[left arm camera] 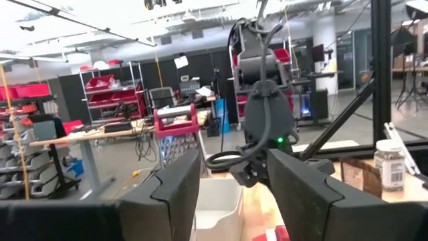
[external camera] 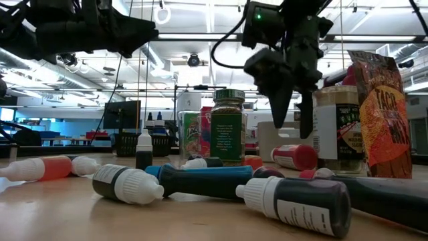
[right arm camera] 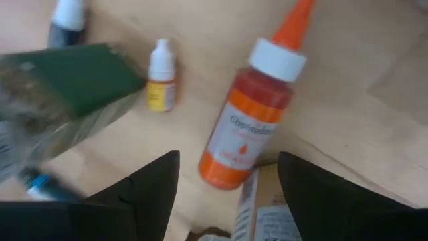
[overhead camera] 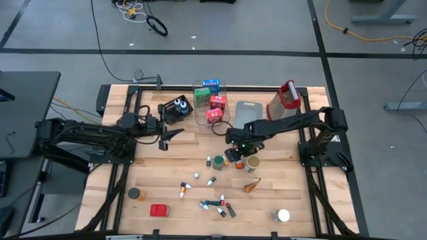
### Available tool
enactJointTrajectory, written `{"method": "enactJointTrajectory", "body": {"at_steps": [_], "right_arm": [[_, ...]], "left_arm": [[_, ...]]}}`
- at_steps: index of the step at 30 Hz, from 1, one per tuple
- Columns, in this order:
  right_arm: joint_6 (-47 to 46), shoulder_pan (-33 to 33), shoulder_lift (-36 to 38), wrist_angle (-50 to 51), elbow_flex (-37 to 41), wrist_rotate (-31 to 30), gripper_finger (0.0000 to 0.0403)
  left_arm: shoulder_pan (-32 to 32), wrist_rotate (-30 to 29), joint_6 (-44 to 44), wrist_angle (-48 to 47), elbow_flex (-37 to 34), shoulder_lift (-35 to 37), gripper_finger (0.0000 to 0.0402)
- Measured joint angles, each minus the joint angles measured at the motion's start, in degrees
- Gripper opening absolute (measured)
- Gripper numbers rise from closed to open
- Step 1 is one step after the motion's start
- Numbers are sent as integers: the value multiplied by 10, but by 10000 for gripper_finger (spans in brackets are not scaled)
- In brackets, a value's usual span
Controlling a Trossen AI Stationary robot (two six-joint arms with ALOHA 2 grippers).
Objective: Pick & Place Kitchen Items
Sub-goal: Put the large orange food coloring bottle into the black bin
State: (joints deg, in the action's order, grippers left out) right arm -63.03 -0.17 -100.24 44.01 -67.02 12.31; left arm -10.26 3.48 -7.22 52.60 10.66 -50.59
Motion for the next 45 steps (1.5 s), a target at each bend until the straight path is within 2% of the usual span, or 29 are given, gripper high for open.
{"method": "enactJointTrajectory", "body": {"at_steps": [10,17,21,27,31,40,45], "right_arm": [[-10,-1,-54,-20,0,-43,263],[-6,-1,-95,-30,-3,-44,262],[14,0,-102,-28,-2,-52,239],[21,0,-84,-22,1,-75,174],[40,1,-65,-43,2,-92,148],[76,15,6,-115,1,-98,149],[195,25,47,-187,1,-129,150]], "left_arm": [[0,-13,1,-22,0,0,185],[0,-13,8,-22,0,0,185],[0,-14,9,-22,0,0,185],[0,-14,21,-22,0,0,185],[0,-14,21,-22,0,0,185],[0,-13,36,-22,0,0,185],[0,-7,24,-22,0,0,185]]}}
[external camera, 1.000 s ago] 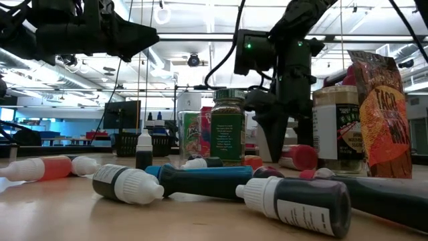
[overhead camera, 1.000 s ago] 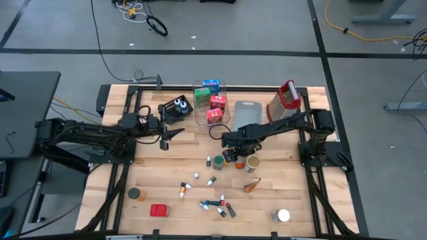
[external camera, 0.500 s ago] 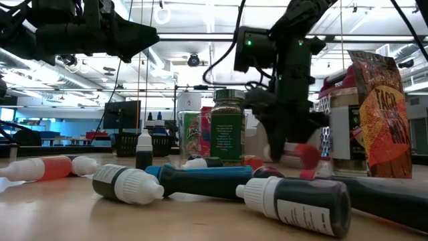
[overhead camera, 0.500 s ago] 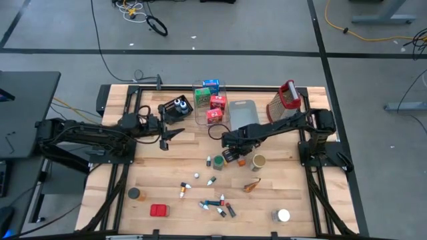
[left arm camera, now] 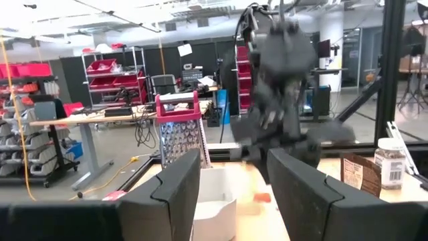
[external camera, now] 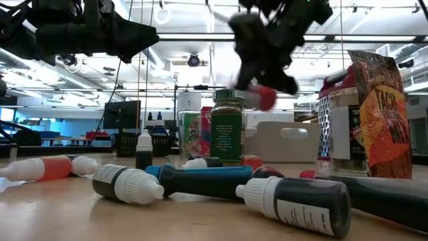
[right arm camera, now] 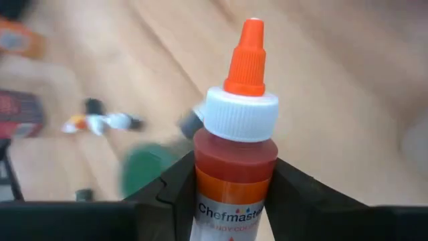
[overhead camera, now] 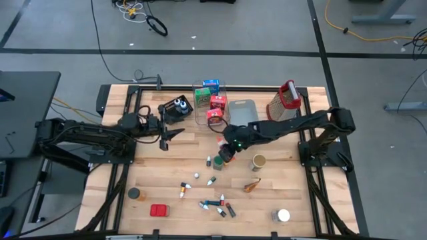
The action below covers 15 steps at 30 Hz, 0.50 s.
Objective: Pick & Place Kitchen Items
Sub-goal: Put the large orange food coloring bottle into the black bin
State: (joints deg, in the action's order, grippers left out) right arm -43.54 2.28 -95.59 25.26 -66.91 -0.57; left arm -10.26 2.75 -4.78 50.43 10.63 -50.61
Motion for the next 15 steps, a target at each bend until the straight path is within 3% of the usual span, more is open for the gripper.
{"method": "enactJointTrajectory", "body": {"at_steps": [4,8,15], "right_arm": [[187,1,7,-93,0,-43,150],[348,-3,0,-208,-1,-62,150],[457,-15,-15,-339,-1,-7,150]], "left_arm": [[0,31,-58,-1,0,0,185],[0,42,-63,0,0,0,185],[0,52,-17,-7,11,-16,197]]}}
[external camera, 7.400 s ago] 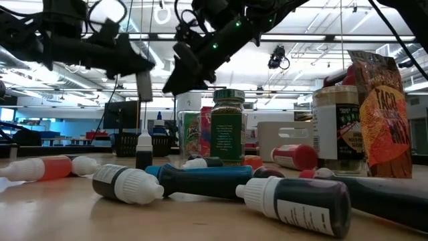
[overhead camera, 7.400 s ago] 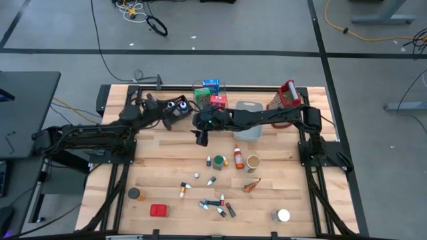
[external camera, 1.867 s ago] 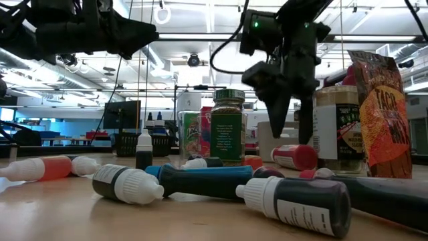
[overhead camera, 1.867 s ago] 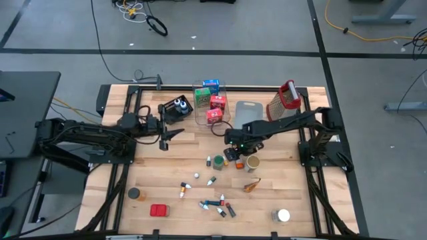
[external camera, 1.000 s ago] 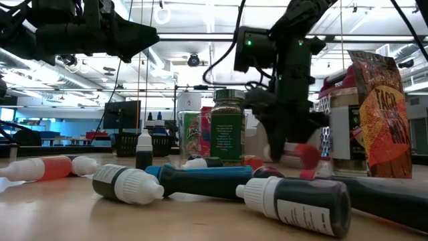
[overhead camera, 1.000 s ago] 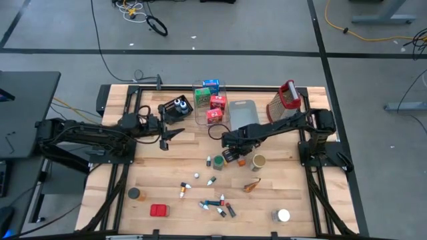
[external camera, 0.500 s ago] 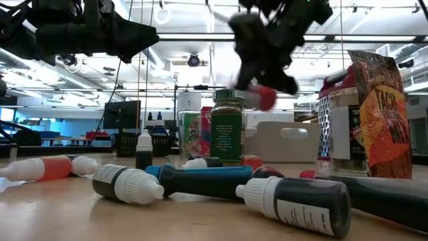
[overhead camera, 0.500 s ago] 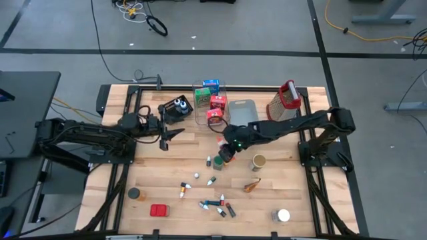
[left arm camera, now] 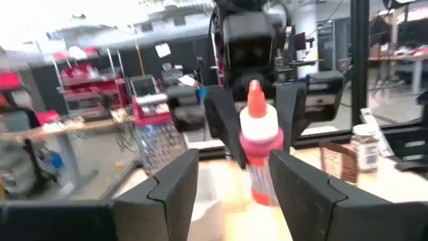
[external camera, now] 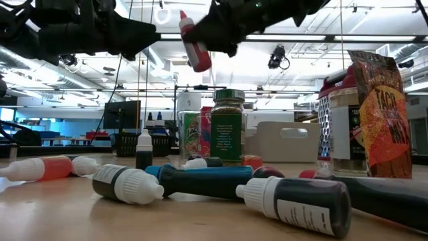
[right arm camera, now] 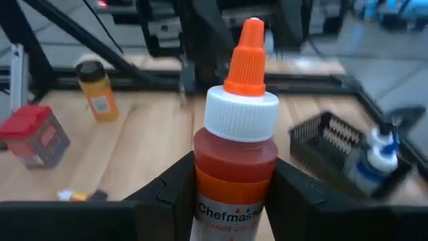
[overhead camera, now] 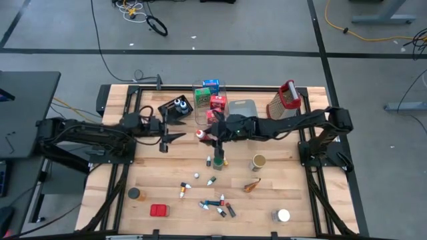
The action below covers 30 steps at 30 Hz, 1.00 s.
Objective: Pick & Place Kitchen Items
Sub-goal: Put the large orange food coloring bottle into the black bin
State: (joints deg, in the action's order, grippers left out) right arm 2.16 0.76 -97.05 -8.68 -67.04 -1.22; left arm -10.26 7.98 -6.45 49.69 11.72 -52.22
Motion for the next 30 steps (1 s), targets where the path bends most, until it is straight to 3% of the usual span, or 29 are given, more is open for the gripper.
{"method": "enactJointTrajectory", "body": {"at_steps": [10,18,30], "right_arm": [[50,-3,-7,-12,0,7,150],[43,-4,-7,2,1,6,150],[43,-4,-7,-6,1,6,151]], "left_arm": [[0,53,13,-3,96,-123,240],[5,80,46,0,161,-217,240],[9,75,55,-5,175,-220,215]]}}
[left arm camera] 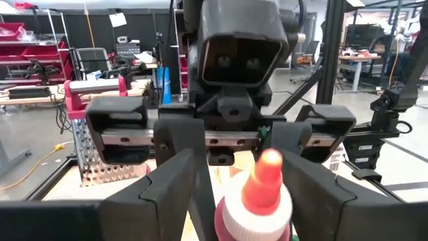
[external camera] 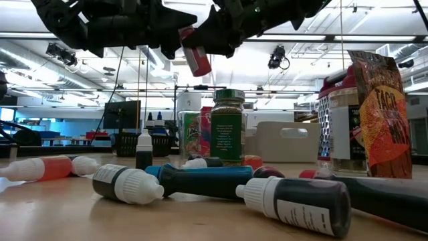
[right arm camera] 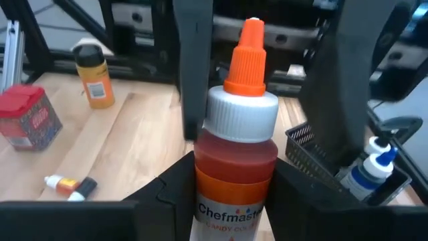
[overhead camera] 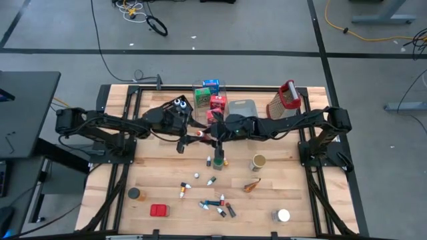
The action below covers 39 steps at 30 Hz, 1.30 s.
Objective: Pick & Place Kitchen Items
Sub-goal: Put the large orange food coloring bottle into the black bin
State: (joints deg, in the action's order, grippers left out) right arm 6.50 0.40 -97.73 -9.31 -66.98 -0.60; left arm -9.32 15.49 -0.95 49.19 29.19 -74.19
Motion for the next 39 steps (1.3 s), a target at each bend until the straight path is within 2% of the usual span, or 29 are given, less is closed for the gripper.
{"method": "enactJointTrajectory", "body": {"at_steps": [13,21,24,31,36,39], "right_arm": [[-13,0,0,-43,1,-7,151],[-16,0,0,-55,1,-26,152],[-16,0,0,-54,1,-26,155],[-15,1,0,-41,0,-27,198],[-32,1,0,-27,-1,-36,235],[-66,0,0,-16,-1,-39,249]], "left_arm": [[0,7,-9,21,0,1,201],[0,4,-16,17,0,1,155],[0,3,-16,17,0,1,152],[0,0,-16,12,-2,6,162],[-5,-31,-10,-3,-2,28,152],[-8,-54,19,-46,-2,48,151]]}}
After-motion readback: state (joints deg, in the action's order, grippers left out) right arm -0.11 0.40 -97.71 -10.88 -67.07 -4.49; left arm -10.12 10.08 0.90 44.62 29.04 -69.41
